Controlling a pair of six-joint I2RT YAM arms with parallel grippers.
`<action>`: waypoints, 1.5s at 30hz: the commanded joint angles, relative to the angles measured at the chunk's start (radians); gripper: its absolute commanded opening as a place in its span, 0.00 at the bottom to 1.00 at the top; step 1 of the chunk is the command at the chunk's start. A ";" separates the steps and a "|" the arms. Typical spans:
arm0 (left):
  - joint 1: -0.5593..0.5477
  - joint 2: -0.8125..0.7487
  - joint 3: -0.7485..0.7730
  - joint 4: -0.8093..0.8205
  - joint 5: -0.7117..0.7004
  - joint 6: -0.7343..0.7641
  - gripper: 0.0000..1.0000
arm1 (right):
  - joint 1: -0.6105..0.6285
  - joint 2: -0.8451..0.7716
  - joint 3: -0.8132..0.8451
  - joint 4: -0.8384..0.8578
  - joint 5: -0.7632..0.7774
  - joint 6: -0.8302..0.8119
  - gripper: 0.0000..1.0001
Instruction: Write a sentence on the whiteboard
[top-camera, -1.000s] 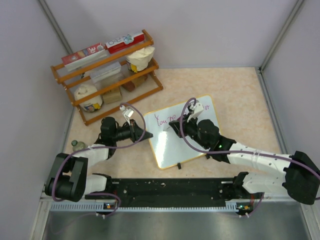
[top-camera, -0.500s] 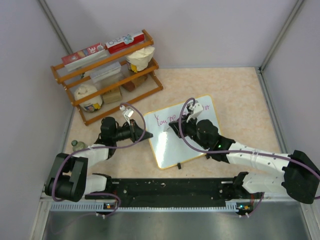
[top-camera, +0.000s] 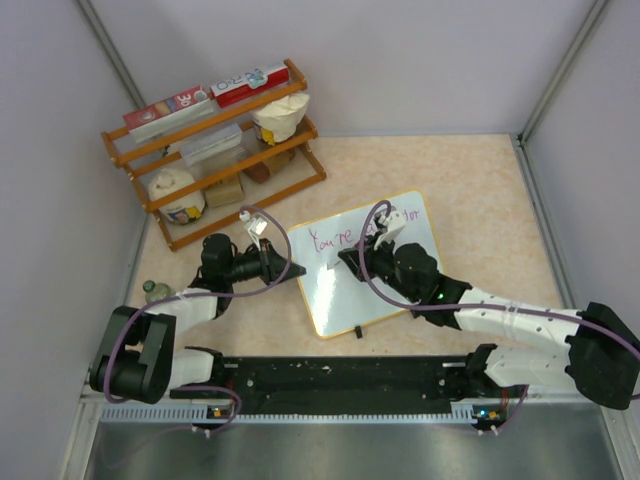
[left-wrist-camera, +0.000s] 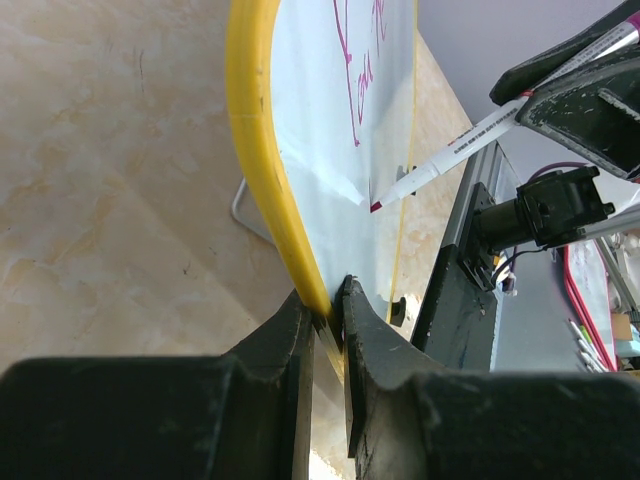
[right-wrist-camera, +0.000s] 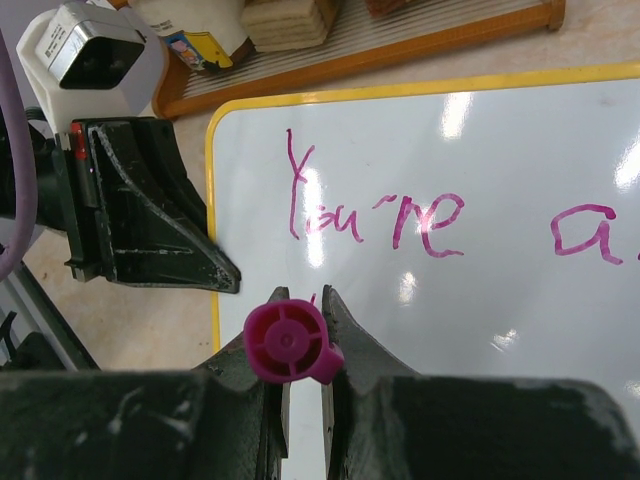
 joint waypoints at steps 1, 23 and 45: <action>0.001 -0.010 0.002 0.030 -0.043 0.080 0.00 | 0.010 -0.014 -0.024 -0.017 0.000 -0.005 0.00; 0.001 -0.012 0.000 0.031 -0.041 0.079 0.00 | 0.010 0.003 0.033 0.015 0.101 0.003 0.00; 0.001 -0.012 -0.001 0.031 -0.041 0.079 0.00 | 0.010 0.006 0.045 0.027 0.158 0.007 0.00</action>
